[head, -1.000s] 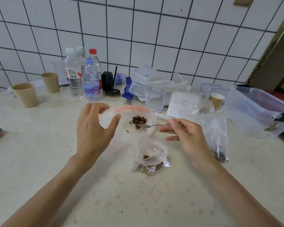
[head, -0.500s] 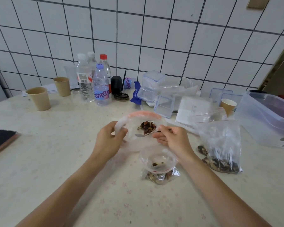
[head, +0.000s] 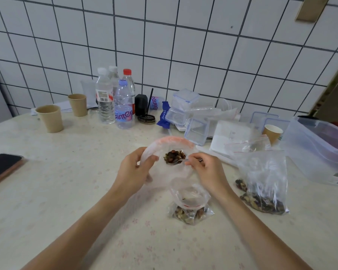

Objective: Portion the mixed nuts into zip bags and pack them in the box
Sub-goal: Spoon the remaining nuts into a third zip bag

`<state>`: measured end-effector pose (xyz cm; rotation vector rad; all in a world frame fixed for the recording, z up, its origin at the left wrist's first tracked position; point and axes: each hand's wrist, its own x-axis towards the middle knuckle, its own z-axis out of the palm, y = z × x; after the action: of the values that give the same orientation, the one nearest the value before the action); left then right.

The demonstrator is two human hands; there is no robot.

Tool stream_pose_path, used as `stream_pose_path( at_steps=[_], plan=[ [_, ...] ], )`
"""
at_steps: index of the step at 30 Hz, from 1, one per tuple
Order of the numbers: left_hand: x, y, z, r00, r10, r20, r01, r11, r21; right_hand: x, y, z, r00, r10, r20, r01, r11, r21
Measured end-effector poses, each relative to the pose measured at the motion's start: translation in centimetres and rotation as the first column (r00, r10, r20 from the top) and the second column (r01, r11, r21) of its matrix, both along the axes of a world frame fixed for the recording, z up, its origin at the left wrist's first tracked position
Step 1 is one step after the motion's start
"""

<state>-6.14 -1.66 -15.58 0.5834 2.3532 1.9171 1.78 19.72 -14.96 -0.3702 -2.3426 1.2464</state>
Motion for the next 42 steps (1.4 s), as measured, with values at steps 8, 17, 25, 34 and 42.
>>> stream_pose_path(
  at_steps=[8, 17, 25, 34, 42],
  plan=[
    [-0.5, -0.1, -0.5, 1.0, 0.009, 0.015, -0.009, 1.0, -0.003, -1.0, 0.3, -0.4, 0.996, -0.076, 0.041, 0.084, 0.967, -0.242],
    [-0.5, -0.1, -0.6, 1.0, -0.008, -0.009, 0.009, 1.0, 0.002, -1.7, -0.5, -0.3, 0.994, -0.087, 0.059, 0.102, 0.936, -0.338],
    [-0.6, -0.3, 0.0, 0.982, -0.042, 0.186, -0.009, 0.964, 0.265, -0.1, 0.7, -1.1, 0.998, -0.064, -0.019, 0.049, 0.892, -0.449],
    [-0.7, -0.8, 0.5, 0.985, 0.139, -0.106, -0.137, 0.99, 0.019, 4.0, 1.4, 2.3, 0.995, -0.009, -0.097, -0.034, 0.902, -0.43],
    [2.7, 0.0, 2.3, 0.79, 0.039, -0.612, -0.123, 0.988, -0.096, 10.5, 2.2, 5.1, 0.995, 0.04, -0.091, -0.079, 0.872, -0.484]
  ],
)
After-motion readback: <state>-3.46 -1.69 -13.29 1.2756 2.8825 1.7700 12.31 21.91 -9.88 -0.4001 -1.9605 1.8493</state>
